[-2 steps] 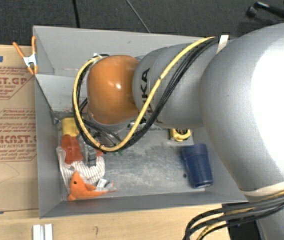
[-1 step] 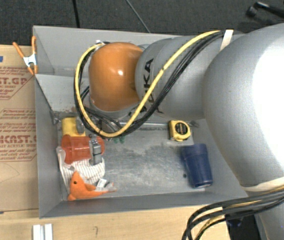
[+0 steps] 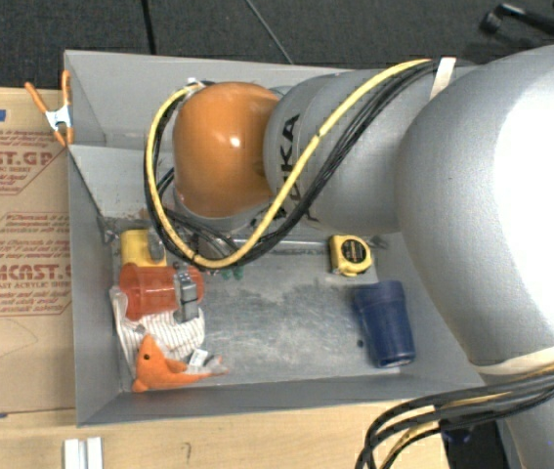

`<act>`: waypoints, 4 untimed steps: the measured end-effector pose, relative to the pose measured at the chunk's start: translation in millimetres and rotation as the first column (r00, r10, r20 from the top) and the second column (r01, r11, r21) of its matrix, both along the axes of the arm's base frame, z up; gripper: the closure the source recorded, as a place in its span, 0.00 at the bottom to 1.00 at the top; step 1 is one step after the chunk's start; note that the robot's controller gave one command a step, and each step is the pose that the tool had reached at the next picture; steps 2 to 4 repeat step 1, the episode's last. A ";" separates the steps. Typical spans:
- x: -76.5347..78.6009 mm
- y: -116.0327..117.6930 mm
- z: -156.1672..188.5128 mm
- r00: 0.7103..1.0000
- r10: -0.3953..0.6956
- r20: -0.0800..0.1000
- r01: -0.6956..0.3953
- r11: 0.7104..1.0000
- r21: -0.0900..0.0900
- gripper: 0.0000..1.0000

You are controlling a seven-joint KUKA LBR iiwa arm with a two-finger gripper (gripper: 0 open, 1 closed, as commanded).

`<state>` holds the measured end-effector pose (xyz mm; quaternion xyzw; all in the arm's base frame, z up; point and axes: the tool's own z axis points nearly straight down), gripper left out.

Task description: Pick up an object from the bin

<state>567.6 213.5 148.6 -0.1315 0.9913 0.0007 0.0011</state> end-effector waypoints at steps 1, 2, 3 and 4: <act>2.2 -1.3 -27.1 0.998 0.064 0.006 -0.064 0.998 0.001 0.00; 2.2 -1.3 -27.1 0.998 0.064 0.006 -0.064 0.998 0.001 0.00; 2.2 -1.3 -27.1 0.998 0.064 0.006 -0.064 0.998 0.001 0.00; 2.2 -1.3 -27.1 0.998 0.064 0.006 -0.064 0.998 0.001 0.00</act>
Offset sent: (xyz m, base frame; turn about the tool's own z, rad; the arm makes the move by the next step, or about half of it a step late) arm -0.0201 -0.0203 -0.0786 0.0335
